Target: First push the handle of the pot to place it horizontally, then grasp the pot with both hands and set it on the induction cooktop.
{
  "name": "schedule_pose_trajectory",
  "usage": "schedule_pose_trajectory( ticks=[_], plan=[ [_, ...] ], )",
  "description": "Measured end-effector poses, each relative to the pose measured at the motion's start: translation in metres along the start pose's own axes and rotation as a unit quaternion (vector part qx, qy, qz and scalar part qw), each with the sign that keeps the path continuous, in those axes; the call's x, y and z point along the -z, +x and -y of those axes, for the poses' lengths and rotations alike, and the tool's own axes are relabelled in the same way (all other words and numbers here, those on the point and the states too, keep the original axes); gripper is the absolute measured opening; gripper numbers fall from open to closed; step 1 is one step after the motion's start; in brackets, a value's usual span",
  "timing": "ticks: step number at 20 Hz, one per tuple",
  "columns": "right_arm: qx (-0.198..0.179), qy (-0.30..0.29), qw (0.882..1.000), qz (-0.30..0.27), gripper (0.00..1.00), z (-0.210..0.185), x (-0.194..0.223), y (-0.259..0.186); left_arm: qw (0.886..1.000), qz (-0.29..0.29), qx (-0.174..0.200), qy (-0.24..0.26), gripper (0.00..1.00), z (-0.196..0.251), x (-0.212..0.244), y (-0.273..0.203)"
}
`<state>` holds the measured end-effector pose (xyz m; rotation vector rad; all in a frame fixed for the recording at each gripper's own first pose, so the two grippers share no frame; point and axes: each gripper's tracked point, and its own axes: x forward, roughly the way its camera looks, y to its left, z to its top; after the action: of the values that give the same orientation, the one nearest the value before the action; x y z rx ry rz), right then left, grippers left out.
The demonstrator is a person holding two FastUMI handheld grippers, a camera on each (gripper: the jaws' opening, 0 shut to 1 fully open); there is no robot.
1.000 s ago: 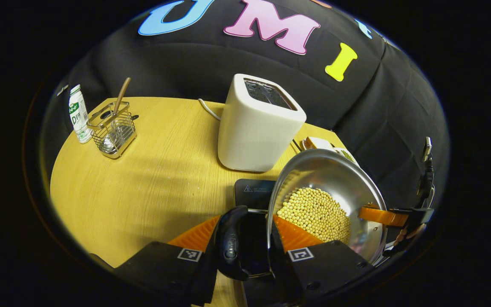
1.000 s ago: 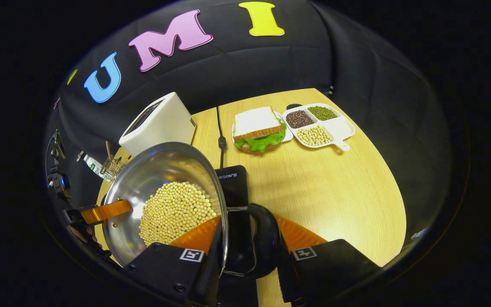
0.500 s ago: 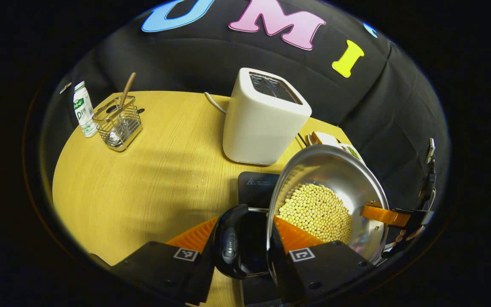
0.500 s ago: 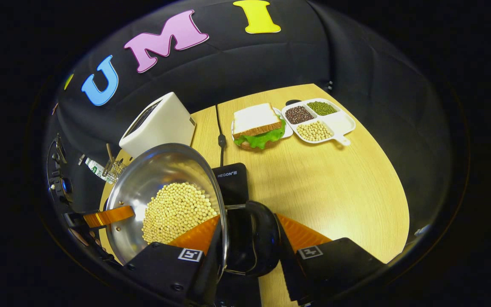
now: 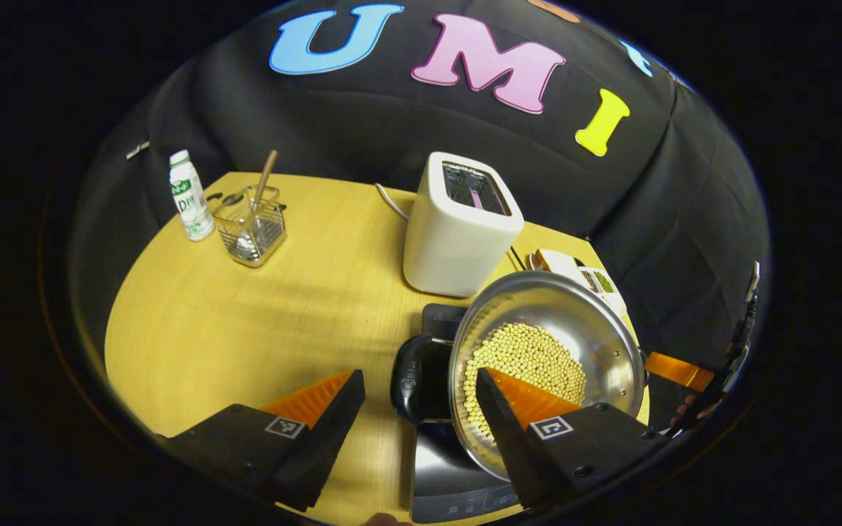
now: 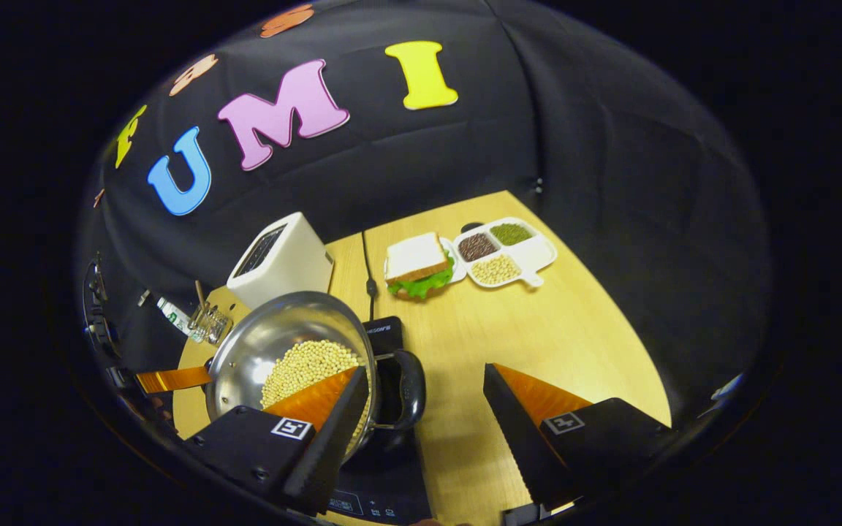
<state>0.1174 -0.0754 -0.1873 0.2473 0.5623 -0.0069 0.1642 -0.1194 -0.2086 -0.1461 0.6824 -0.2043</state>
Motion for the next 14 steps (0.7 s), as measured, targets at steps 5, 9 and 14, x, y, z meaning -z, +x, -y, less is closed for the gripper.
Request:
schedule_pose_trajectory(
  ticks=[5,9,14],
  plan=[
    [0.034,0.015,0.993,0.109,0.99,0.012,-0.042,-0.077,0.994,0.092,-0.037,0.047,0.95,-0.007,-0.042,-0.070],
    [0.075,0.008,0.976,0.202,0.98,0.025,-0.070,-0.135,0.987,0.145,-0.035,0.053,0.95,-0.008,-0.051,-0.119],
    [0.072,0.038,0.957,0.277,0.98,0.010,-0.083,-0.202,0.974,0.212,-0.030,0.070,0.95,-0.012,-0.050,-0.177]
  ],
)
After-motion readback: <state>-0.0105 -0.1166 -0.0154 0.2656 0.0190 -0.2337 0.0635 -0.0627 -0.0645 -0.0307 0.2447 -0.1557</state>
